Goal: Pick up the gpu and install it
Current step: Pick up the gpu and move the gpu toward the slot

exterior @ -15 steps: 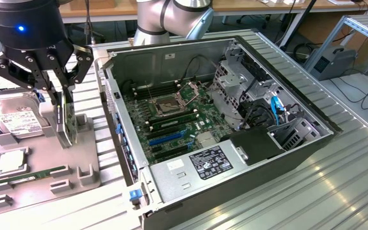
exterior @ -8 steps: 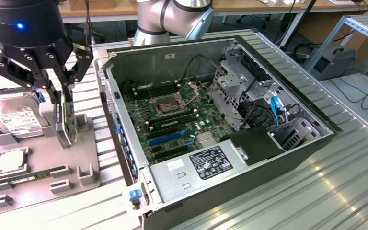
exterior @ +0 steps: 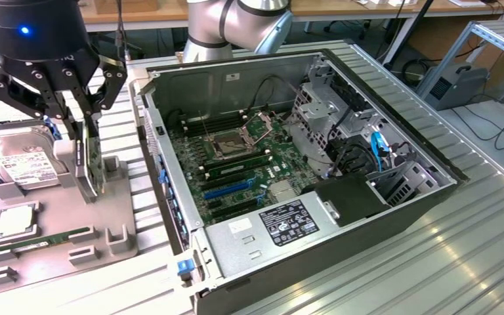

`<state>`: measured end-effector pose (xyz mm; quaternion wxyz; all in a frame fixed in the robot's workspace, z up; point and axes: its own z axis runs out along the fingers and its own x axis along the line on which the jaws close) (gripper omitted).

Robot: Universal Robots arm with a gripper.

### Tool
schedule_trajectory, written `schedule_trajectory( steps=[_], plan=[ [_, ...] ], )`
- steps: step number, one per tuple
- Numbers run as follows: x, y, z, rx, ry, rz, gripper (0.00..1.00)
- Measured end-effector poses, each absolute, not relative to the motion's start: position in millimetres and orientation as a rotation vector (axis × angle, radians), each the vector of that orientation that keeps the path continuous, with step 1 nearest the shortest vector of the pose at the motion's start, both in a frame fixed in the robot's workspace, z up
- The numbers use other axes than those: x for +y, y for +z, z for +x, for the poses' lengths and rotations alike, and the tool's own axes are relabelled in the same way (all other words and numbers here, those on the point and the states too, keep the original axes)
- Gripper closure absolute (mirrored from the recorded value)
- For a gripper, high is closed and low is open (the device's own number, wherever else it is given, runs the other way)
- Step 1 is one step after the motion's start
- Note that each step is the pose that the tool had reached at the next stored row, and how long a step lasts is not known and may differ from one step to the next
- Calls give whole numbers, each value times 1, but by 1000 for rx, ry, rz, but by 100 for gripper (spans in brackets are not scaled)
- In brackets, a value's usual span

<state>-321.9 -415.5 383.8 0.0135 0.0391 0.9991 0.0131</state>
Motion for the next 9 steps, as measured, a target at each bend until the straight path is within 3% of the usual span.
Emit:
schedule_trajectory(
  steps=[9],
  plan=[
    [-415, 390, -322, 3112, 41, 122, 73]
  ],
)
